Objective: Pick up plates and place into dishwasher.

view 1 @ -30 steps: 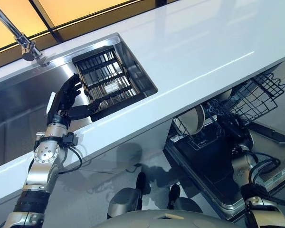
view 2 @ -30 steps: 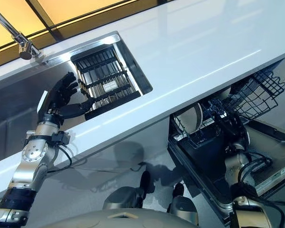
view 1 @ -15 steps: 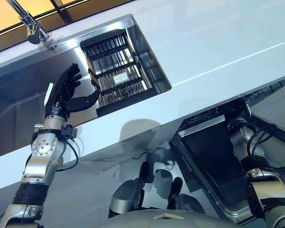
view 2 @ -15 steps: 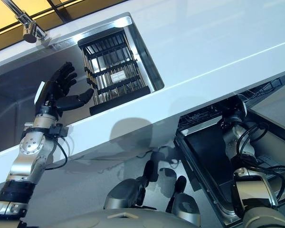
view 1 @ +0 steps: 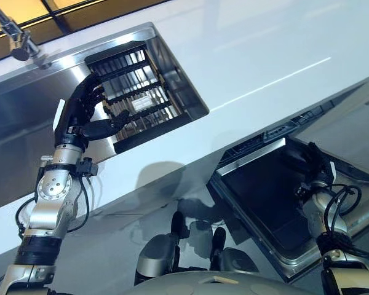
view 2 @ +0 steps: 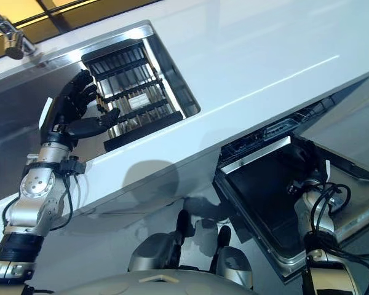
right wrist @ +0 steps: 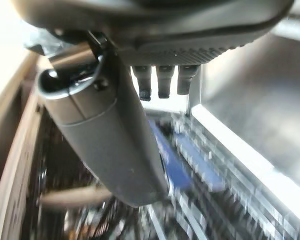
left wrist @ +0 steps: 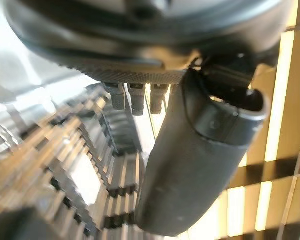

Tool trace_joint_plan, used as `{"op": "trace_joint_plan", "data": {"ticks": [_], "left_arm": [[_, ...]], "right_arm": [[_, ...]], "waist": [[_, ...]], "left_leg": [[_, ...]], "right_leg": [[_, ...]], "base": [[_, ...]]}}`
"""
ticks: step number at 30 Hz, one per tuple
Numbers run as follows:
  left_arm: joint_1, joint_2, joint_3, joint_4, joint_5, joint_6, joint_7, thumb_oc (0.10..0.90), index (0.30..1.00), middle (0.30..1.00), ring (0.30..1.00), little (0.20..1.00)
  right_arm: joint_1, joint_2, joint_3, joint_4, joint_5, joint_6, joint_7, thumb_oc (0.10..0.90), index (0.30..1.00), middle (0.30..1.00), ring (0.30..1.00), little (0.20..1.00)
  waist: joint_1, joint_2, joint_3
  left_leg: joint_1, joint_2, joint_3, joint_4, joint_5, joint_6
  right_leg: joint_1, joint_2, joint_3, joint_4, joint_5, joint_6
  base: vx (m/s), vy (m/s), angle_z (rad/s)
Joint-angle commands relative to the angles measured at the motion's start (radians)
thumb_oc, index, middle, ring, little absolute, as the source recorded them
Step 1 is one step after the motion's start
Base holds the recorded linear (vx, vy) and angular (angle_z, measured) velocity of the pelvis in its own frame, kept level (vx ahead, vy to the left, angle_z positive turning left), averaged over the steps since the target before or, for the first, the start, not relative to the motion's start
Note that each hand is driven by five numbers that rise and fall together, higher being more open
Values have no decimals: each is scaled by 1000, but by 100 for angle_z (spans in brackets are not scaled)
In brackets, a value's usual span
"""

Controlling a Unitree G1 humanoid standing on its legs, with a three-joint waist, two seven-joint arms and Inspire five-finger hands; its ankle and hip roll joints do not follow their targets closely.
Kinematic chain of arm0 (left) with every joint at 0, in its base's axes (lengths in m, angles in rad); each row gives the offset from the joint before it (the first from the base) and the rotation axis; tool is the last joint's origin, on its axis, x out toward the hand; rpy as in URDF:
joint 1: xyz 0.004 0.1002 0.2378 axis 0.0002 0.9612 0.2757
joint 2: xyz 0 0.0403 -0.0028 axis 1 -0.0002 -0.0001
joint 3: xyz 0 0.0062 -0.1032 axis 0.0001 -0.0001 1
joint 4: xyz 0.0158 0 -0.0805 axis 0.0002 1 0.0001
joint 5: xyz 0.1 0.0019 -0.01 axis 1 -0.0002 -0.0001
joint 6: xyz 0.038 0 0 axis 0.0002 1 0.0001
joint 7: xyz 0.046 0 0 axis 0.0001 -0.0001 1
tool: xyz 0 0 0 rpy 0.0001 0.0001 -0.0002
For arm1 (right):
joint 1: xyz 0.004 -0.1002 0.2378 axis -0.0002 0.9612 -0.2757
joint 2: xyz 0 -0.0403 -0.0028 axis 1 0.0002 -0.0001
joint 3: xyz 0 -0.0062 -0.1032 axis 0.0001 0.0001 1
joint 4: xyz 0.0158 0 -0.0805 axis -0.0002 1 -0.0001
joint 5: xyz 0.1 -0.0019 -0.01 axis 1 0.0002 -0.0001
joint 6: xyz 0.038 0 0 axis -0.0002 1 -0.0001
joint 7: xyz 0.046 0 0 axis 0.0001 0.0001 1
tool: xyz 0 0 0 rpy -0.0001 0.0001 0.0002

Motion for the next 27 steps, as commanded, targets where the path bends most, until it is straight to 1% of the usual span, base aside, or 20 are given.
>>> {"op": "trace_joint_plan", "data": {"ticks": [1,3,5,7,8,10,12,13,14,16,17,21,22,23,24,27], "left_arm": [[-35,17,39,-50,-5,-69,1,800,900,900,900,900],[-46,15,34,-42,-6,-68,3,800,900,900,900,900],[-52,7,32,-35,-1,-68,3,800,900,900,900,900],[-59,1,29,-26,2,-66,4,800,900,900,900,900],[-62,0,28,-20,0,-66,1,800,900,900,900,900],[-65,-4,25,-13,3,-69,0,800,900,900,900,900],[-58,-11,28,-17,4,-71,2,800,900,900,900,900],[-50,-17,31,-26,3,-70,8,800,900,900,900,900],[-44,-22,35,-27,-3,-73,7,800,900,900,900,900],[-35,-33,37,-28,-3,-81,8,800,900,900,900,900],[-30,-38,37,-27,-8,-85,10,800,900,900,900,900],[-22,-52,38,-21,-14,-96,17,800,900,900,900,900],[-21,-53,40,-17,-20,-100,15,800,900,900,900,900],[-21,-54,41,-15,-19,-102,16,800,900,900,900,900],[-20,-56,45,-10,-20,-106,17,800,900,900,900,900],[-15,-60,55,-4,-20,-110,14,800,900,900,900,900]], "right_arm": [[-54,-126,-18,-209,-57,-91,-21,800,900,900,900,900],[-66,-131,-36,-267,-31,-118,-22,800,900,900,900,900],[-77,-138,-58,-338,-43,-155,-40,800,900,900,900,900],[-83,-141,-74,-392,-59,-180,-54,800,900,900,900,900],[-86,-143,-80,-410,-67,-180,-59,800,900,900,900,900],[-82,-147,-88,-422,-94,-155,-59,800,900,900,900,900],[-65,-151,-93,-427,-140,-115,-72,800,900,900,900,900],[-47,-146,-97,-432,-150,-82,-86,800,900,900,900,900],[-34,-137,-100,-425,-147,-68,-101,800,900,900,900,900],[-20,-119,-104,-413,-149,-64,-129,800,900,900,900,900],[-12,-107,-105,-406,-147,-61,-152,800,900,900,900,900],[7,-60,-108,-378,-169,-80,-224,800,900,900,900,900],[12,-52,-106,-374,-171,-82,-244,800,900,900,900,900],[17,-45,-108,-371,-168,-84,-245,800,900,900,900,900],[28,-31,-113,-361,-160,-94,-259,800,900,900,900,900],[62,-1,-128,-352,-158,-129,-297,800,900,900,900,900]], "waist": [[-34,-8,-125],[-39,-11,-131],[-45,-15,-140],[-49,-18,-149],[-49,-20,-153],[-51,-23,-157],[-54,-26,-162],[-56,-27,-166],[-57,-28,-170],[-59,-29,-172],[-60,-29,-176],[-67,-25,-181],[-70,-24,-181],[-72,-23,-182],[-78,-20,-185],[-90,-17,-185]], "left_leg": [[47,-46,39,36,-170,28],[54,-46,44,30,-173,28],[60,-46,49,25,-178,29],[64,-47,53,22,-182,29],[64,-47,55,22,-184,29],[61,-48,60,22,-180,29],[64,-48,61,15,-179,30],[66,-48,64,12,-179,31],[72,-47,64,8,-187,31],[70,-47,69,7,-182,33],[77,-47,69,6,-191,34],[83,-47,78,5,-197,36],[79,-47,84,6,-190,37],[79,-47,87,6,-190,37],[85,-47,91,5,-198,37],[84,-46,103,5,-194,39]], "right_leg": [[-61,38,8,124,-75,23],[-56,40,14,119,-76,26],[-53,42,22,113,-77,30],[-50,43,29,108,-78,33],[-49,44,33,105,-77,35],[-53,44,36,102,-69,37],[-52,45,39,99,-68,39],[-51,46,40,95,-68,39],[-45,47,41,92,-75,41],[-46,47,39,89,-67,39],[-40,48,40,86,-75,41],[-37,50,46,84,-75,41],[-42,50,47,85,-67,39],[-43,50,48,86,-66,39],[-41,50,52,87,-73,42],[-50,49,57,92,-66,42]], "base": [[-66,12,-21],[-58,19,-28],[-56,27,-17],[-45,34,-9],[-78,38,-8],[-81,35,-4],[-63,31,0],[-46,33,-1],[-67,28,-2],[-54,21,-3],[0,0,0],[-58,25,-4],[-81,24,-12],[-63,31,-15],[-56,26,-12],[-56,19,-11]]}}
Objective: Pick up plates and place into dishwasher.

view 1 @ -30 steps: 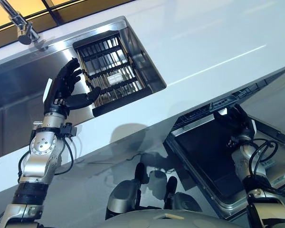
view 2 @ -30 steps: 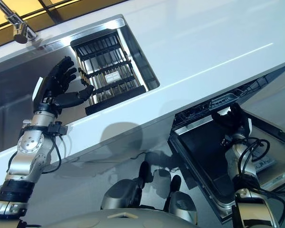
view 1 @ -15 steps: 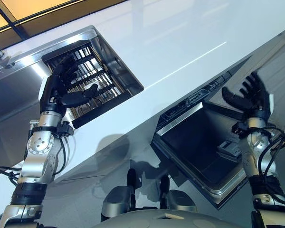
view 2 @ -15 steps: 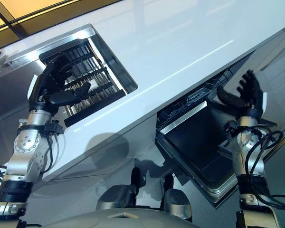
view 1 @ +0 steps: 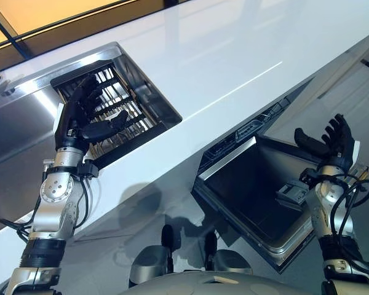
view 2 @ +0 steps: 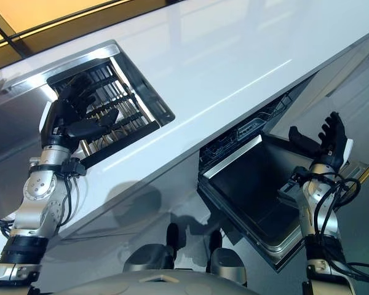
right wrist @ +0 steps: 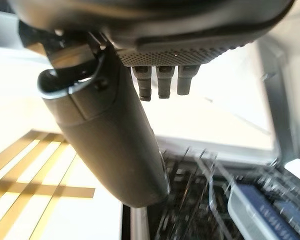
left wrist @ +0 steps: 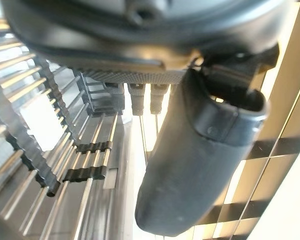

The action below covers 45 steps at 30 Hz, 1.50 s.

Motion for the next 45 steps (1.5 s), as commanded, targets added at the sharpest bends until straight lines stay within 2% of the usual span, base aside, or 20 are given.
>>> {"op": "trace_joint_plan", "data": {"ticks": [1,6,9,15,19,24,27,29,34,42,45], "left_arm": [[-43,-13,53,0,-18,-117,7,800,900,900,900,900],[-27,-9,75,12,-10,-121,-5,800,900,900,900,900],[-30,1,81,14,8,-108,-7,800,900,900,900,900],[-78,63,95,30,-1,-85,-4,800,900,900,900,900],[-143,111,112,61,-71,-96,15,800,900,900,900,900],[-222,129,129,86,-157,-159,58,800,900,900,900,900],[-257,128,148,92,-205,-216,73,800,900,900,900,900],[-279,125,158,108,-224,-242,71,800,900,900,900,900],[-332,129,161,133,-246,-269,79,800,900,900,900,900],[-384,116,164,101,-298,-326,138,800,900,900,900,900],[-401,105,154,70,-276,-309,160,800,900,900,900,900]], "right_arm": [[-20,-51,-61,-1,-30,-144,-89,800,900,900,900,900],[48,-12,-109,63,-70,-148,-199,800,900,900,900,900],[76,8,-120,120,-62,-169,-211,800,900,900,900,900],[118,57,-118,277,214,-188,-3,800,900,900,900,900],[114,41,-103,396,271,-201,67,800,900,900,900,900],[82,1,-75,475,383,-178,196,800,900,900,900,900],[41,0,-56,495,598,-154,347,800,900,900,900,900],[18,5,-48,522,695,-148,418,800,900,900,900,900],[-32,5,-35,571,802,-150,471,800,900,900,900,900],[-100,-26,-26,586,831,-151,445,800,900,900,900,900],[-116,-26,-14,578,861,-146,463,800,900,900,900,900]], "waist": [[-35,29,-107],[-62,38,-106],[-74,45,-104],[-100,61,-89],[-110,73,-71],[-115,89,-20],[-108,97,30],[-102,100,56],[-93,115,113],[-82,147,191],[-73,145,197]], "left_leg": [[51,-50,25,6,-167,34],[59,-52,40,5,-180,39],[59,-51,49,4,-183,42],[51,-50,71,8,-185,48],[30,-48,76,32,-188,50],[-48,-49,79,117,-204,46],[-114,-51,77,182,-214,40],[-160,-49,77,228,-223,35],[-250,-47,69,309,-229,25],[-395,-58,40,450,-239,16],[-447,-69,29,513,-263,19]], "right_leg": [[-49,50,-20,99,-79,43],[-57,51,0,109,-87,53],[-66,51,10,116,-88,57],[-96,45,24,151,-97,62],[-130,43,31,199,-114,59],[-193,37,40,257,-138,40],[-233,35,38,285,-150,19],[-258,30,30,308,-162,4],[-330,29,14,373,-182,-29],[-480,21,-8,542,-233,-80],[-537,11,-14,625,-265,-92]], "base": [[-5,16,-12],[-11,-3,-13],[-1,-26,-21],[3,-47,-15],[7,-88,-6],[-77,-95,-10],[-150,-117,-4],[-139,-110,-2],[-98,-63,-2],[-74,15,3],[-7,20,13]]}}
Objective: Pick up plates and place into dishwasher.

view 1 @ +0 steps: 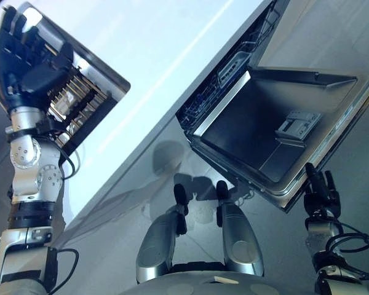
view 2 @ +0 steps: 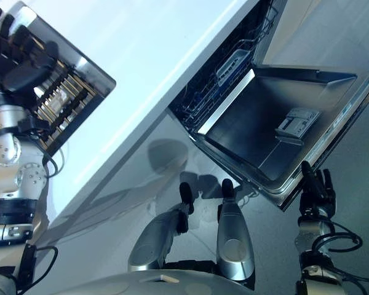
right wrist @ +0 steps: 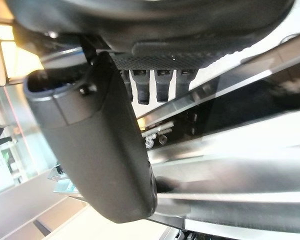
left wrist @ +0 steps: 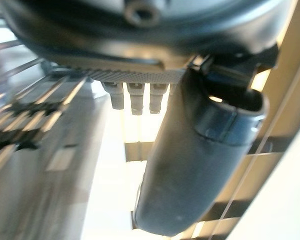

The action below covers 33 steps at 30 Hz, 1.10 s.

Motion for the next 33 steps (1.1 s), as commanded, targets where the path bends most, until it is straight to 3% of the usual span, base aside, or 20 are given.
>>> {"op": "trace_joint_plan", "data": {"ticks": [1,9,13,23,33], "left_arm": [[-51,-8,49,-92,23,-117,29,800,900,900,900,900],[-61,-16,33,-146,64,-108,27,800,900,900,900,900],[-63,-5,29,-158,70,-102,18,800,900,900,900,900],[-1,-25,31,-148,102,-170,6,800,900,900,900,900],[28,-54,38,-149,110,-190,-11,800,900,900,900,900]], "right_arm": [[-67,-23,34,17,36,9,-7,800,900,900,900,900],[-98,-24,102,-72,6,70,208,800,900,900,900,900],[-101,-12,161,-185,7,105,365,800,900,900,900,900],[-128,41,258,-682,49,228,645,800,900,900,900,900],[-215,130,287,-941,-41,243,611,800,900,900,900,900]], "waist": [[26,25,2],[46,14,2],[54,-3,2],[52,-35,2],[60,-27,2]], "left_leg": [[-56,-83,-53,209,-196,24],[-131,-99,-55,267,-207,35],[-149,-96,-54,265,-202,40],[-135,-83,-40,229,-188,48],[-97,-88,-32,200,-175,45]], "right_leg": [[-26,43,-78,158,-141,-67],[-111,29,-77,227,-144,-68],[-122,37,-71,215,-130,-60],[-102,48,-53,131,-81,-31],[-64,42,-38,88,-59,-27]], "base": [[20,28,8],[0,30,2],[-5,5,-10],[8,31,-12],[31,75,-17]]}}
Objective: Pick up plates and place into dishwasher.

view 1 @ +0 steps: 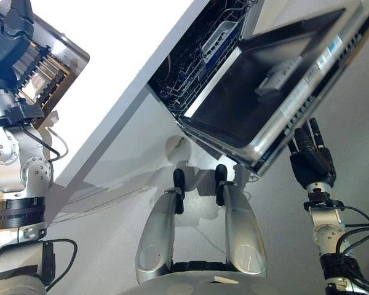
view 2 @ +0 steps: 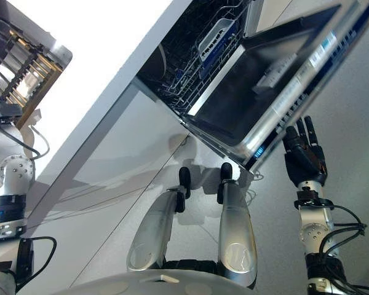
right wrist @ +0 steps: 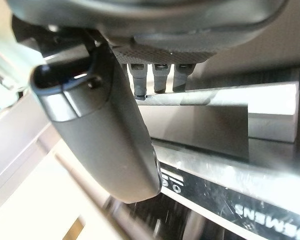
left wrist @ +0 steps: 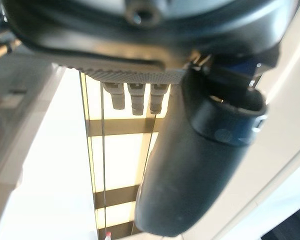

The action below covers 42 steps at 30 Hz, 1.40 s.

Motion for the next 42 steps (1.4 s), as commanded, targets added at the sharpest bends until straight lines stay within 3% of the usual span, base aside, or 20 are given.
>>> {"op": "trace_joint_plan", "data": {"ticks": [1,15,20,27,33,38,42], "left_arm": [[10,-55,-26,-22,79,-141,-7,800,900,900,900,900],[50,-77,-16,-28,66,-134,-25,800,900,900,900,900],[50,-77,-22,-18,60,-146,-28,800,900,900,900,900],[102,-75,-17,-38,111,-186,-41,800,900,900,900,900],[209,-100,-2,-106,197,-205,-79,800,900,900,900,900],[254,-115,13,-123,195,-201,-133,800,900,900,900,900],[254,-132,6,-109,175,-175,-154,800,900,900,900,900]], "right_arm": [[-339,76,217,-309,-103,64,265,800,900,900,900,900],[-344,103,261,-378,-219,113,234,800,900,900,900,900],[-342,102,262,-363,-234,88,177,800,900,900,900,900],[-248,100,201,-295,-287,-45,32,800,900,900,900,900],[-92,111,111,-259,-331,-152,-2,800,900,900,900,900],[-20,84,9,-225,-410,-274,-136,800,900,900,900,900],[10,65,-57,-171,-498,-331,-293,800,900,900,900,900]], "waist": [[30,-35,-3],[42,-51,-3],[44,-60,-3],[44,-80,-40],[32,-100,-131],[14,-114,-204],[-4,-119,-252]], "left_leg": [[73,-91,85,39,-122,87],[162,-96,83,-10,-110,91],[189,-95,81,-44,-99,94],[258,-93,71,-150,-67,95],[364,-84,59,-300,-30,87],[436,-75,61,-385,-18,82],[474,-71,75,-417,-20,80]], "right_leg": [[99,38,36,-32,-15,-4],[203,37,39,-125,16,3],[228,43,45,-162,32,12],[286,53,41,-237,52,34],[374,62,26,-341,76,61],[436,68,20,-395,81,76],[465,73,25,-417,84,85]], "base": [[31,46,-6],[47,41,20],[9,10,2],[2,35,3],[27,63,2],[15,58,0],[-12,31,2]]}}
